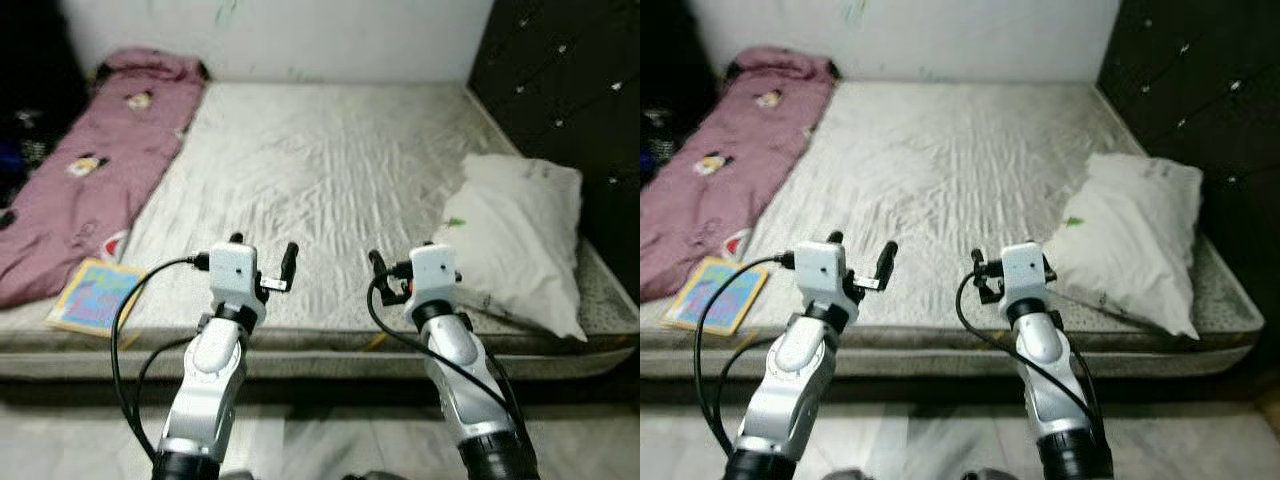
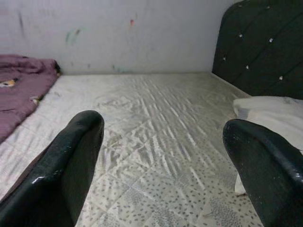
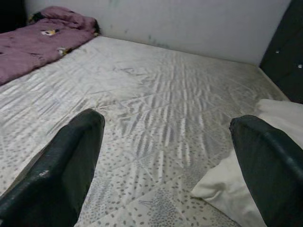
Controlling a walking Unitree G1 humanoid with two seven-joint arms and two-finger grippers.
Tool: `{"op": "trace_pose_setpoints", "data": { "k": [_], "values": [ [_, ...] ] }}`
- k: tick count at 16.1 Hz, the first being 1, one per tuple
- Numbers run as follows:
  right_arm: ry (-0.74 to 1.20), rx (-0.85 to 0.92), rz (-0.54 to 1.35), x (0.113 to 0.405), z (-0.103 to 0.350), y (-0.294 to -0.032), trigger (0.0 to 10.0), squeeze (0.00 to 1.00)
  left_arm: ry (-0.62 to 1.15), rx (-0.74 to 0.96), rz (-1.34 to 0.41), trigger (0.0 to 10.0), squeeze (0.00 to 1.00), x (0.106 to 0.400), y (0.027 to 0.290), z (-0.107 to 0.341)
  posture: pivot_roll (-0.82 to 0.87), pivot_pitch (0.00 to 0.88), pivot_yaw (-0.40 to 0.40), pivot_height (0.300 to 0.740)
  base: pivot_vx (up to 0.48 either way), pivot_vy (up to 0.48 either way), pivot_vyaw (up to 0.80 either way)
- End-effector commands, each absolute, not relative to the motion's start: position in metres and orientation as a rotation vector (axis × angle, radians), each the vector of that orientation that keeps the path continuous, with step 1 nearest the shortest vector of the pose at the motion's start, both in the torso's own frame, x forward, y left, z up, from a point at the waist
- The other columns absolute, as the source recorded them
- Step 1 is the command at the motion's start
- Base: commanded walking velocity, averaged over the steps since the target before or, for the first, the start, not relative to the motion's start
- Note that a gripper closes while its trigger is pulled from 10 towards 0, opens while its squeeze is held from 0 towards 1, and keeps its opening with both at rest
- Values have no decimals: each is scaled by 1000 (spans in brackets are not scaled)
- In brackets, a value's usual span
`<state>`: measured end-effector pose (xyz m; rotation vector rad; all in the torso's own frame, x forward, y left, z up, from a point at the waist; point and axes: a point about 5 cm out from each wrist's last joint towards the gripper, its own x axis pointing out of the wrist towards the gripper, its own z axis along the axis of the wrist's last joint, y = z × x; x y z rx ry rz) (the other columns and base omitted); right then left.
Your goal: Clean up the room
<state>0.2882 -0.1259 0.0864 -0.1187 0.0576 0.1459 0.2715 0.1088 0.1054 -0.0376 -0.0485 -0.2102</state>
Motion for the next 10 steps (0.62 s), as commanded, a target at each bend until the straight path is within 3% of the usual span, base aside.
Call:
{"op": "trace_pose_setpoints", "data": {
  "k": [1,4,10],
  "values": [
    [49,-122,153,292,91,-123,10000,0,-70,-34,-206,10000,0,273,112,110,33,0,-8,740,0,0,0],
    [48,-120,155,292,91,-122,10000,0,-79,-46,-220,10000,0,273,113,111,35,0,-6,740,105,0,0],
    [41,-121,154,295,92,-121,10000,0,-86,-41,-231,10000,0,275,113,111,35,0,-5,740,480,0,0]
  ]
}}
